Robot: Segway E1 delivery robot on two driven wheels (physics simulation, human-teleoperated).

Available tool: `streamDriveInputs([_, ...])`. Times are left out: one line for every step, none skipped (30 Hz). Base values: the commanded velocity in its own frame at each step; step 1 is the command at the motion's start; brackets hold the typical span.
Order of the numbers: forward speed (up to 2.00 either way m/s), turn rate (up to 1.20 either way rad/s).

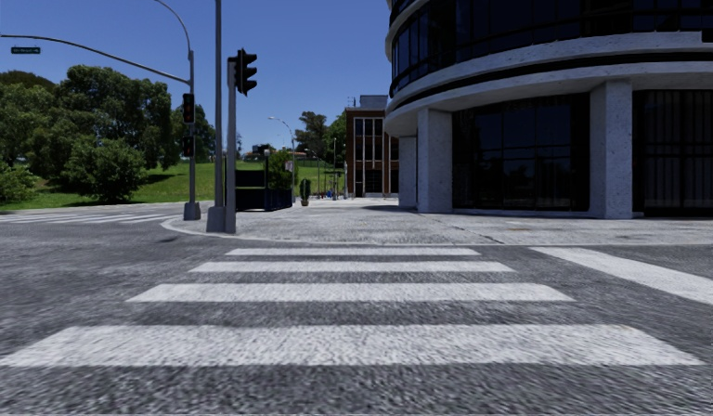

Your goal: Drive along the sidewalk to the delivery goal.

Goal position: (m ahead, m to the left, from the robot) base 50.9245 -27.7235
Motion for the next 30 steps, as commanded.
streamDriveInputs([2.0,0.0])
streamDriveInputs([2.0,0.0])
streamDriveInputs([2.0,0.0])
streamDriveInputs([2.0,0.0])
streamDriveInputs([2.0,0.0])
streamDriveInputs([2.0,0.0])
streamDriveInputs([2.0,0.0])
streamDriveInputs([2.0,0.0])
streamDriveInputs([2.0,0.0])
streamDriveInputs([2.0,0.0])
streamDriveInputs([2.0,0.0])
streamDriveInputs([2.0,0.0])
streamDriveInputs([2.0,0.0])
streamDriveInputs([2.0,0.0])
streamDriveInputs([2.0,0.0])
streamDriveInputs([2.0,0.0])
streamDriveInputs([2.0,0.0])
streamDriveInputs([2.0,0.0])
streamDriveInputs([2.0,0.0])
streamDriveInputs([2.0,0.0])
streamDriveInputs([2.0,0.0])
streamDriveInputs([2.0,0.0])
streamDriveInputs([2.0,0.0])
streamDriveInputs([2.0,0.0])
streamDriveInputs([2.0,0.0])
streamDriveInputs([2.0,0.0])
streamDriveInputs([2.0,0.0])
streamDriveInputs([2.0,0.0])
streamDriveInputs([2.0,0.0])
streamDriveInputs([2.0,0.0])
